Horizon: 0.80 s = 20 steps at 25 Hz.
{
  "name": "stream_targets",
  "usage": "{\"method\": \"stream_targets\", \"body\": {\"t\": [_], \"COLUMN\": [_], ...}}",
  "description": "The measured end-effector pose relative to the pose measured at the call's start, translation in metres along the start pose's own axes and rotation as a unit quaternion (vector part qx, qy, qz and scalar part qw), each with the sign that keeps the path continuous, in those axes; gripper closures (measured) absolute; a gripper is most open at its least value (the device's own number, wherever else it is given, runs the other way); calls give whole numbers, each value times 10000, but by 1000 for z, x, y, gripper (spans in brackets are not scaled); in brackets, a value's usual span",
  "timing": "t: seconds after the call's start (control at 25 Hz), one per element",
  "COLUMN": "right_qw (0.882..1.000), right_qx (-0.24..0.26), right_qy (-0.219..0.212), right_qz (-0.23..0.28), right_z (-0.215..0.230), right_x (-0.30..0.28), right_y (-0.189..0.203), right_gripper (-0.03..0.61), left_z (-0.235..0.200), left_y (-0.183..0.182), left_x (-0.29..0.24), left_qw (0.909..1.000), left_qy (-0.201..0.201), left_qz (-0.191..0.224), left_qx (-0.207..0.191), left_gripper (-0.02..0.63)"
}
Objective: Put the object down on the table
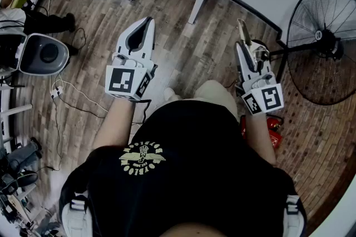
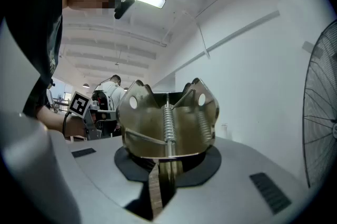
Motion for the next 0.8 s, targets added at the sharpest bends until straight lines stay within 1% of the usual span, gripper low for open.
{"method": "stream_targets", "body": {"t": [0.16,0.32,0.4,0.6,0.8], "right_qw": [9999,9997,9993,9978,9979], "right_qx": [123,183,203,344,244], "right_qy": [-75,-116,-203,-423,-539], "right_qz": [13,139,246,379,256], "right_z": [20,46,59,95,125], "right_x": [-13,-33,-43,-70,-95], "right_y": [1,-2,-4,-4,2], "right_gripper": [514,514,514,514,514], "left_z": [5,13,17,16,8], "left_y": [8,4,2,3,12], "left_x": [-22,-54,-67,-102,-137], "left_qw": [9999,9994,9991,9987,9983], "left_qy": [-125,-94,-106,-316,-481], "left_qz": [-11,70,102,114,98], "left_qx": [-54,-341,-405,-396,-300], "left_gripper": [606,607,607,607,607]}}
Point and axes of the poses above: the fingertips, and each gripper's own axes: x backward along the fingers, z to its right, y out of its underside, the point moved 8 cm from there along x, backward along the fingers, and after that the axes turned 6 degrees about y, right-handed, at the moved point
